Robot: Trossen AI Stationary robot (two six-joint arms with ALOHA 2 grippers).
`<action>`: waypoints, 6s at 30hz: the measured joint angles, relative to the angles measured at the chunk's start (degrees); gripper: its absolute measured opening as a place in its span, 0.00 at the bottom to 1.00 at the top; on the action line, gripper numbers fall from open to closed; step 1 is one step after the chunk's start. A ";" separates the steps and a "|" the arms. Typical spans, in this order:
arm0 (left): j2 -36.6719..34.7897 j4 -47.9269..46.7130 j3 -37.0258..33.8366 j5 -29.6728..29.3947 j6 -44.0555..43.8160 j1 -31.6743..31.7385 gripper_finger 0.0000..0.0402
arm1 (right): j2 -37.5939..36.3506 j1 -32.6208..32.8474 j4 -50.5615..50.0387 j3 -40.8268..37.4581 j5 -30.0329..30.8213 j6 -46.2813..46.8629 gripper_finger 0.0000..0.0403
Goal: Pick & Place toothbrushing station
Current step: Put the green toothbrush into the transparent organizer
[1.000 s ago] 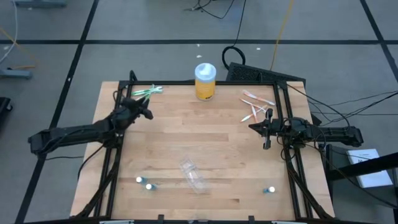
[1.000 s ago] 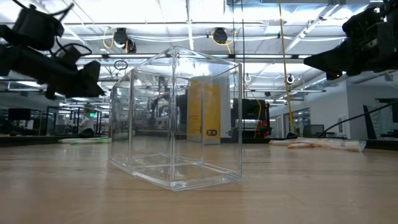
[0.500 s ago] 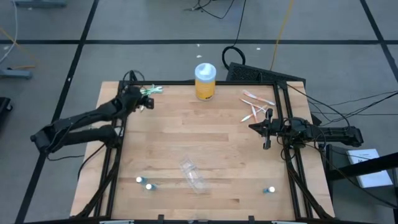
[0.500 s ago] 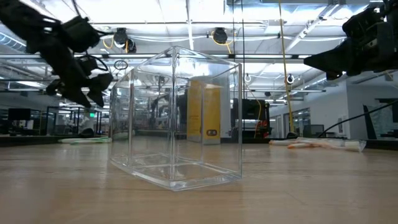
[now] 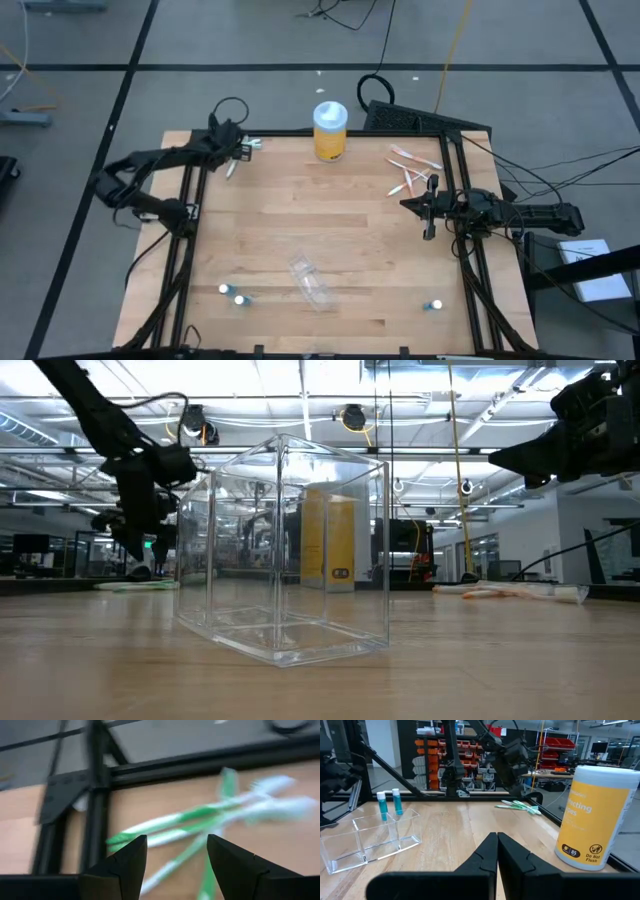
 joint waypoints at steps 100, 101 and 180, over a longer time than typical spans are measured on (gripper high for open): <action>8.13 -27.68 15.72 13.40 -2.46 -14.31 0.54 | 0.00 0.02 0.01 0.01 0.00 0.00 0.01; 8.13 -26.05 15.47 13.33 -1.97 -14.33 0.54 | 0.00 0.00 0.00 -0.01 0.00 0.00 0.01; 10.55 -11.23 18.97 27.41 47.61 -14.34 0.54 | 0.02 0.02 0.00 0.01 -0.02 0.00 0.01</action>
